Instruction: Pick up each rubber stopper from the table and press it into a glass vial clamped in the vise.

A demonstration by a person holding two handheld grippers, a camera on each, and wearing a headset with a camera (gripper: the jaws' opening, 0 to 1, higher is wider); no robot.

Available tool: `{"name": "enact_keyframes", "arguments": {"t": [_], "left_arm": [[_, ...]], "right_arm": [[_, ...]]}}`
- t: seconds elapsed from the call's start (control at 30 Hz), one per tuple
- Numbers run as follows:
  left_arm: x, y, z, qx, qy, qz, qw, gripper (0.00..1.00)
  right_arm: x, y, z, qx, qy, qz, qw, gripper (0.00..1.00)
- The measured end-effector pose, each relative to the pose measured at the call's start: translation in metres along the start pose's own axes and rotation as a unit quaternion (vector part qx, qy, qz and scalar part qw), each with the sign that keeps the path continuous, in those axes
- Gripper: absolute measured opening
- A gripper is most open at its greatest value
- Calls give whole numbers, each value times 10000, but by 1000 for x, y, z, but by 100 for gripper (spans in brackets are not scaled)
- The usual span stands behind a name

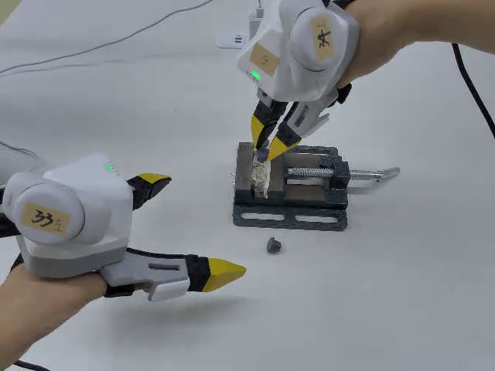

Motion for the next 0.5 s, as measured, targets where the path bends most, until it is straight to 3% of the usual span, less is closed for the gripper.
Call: {"name": "enact_keyframes", "arguments": {"t": [0.37,0.5], "left_arm": [[1,-4,-4,46,-73,48,10000,96],[1,-5,-5,56,-99,65,9999,96]], "right_arm": [[3,0,9,-85,-591,63,9982,5],[4,1,5,-302,-870,235,9955,5]]}}
Point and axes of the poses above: the centre of the closed fingertips' face, and the gripper's own axes: y roughly forward along the fingers, x roughly to its right, z roughly out of its top, the point moved 6 cm from there along -y, roughly backward along the fingers, and after that the axes turned 5 degrees about -z, right-handed, at the moved point
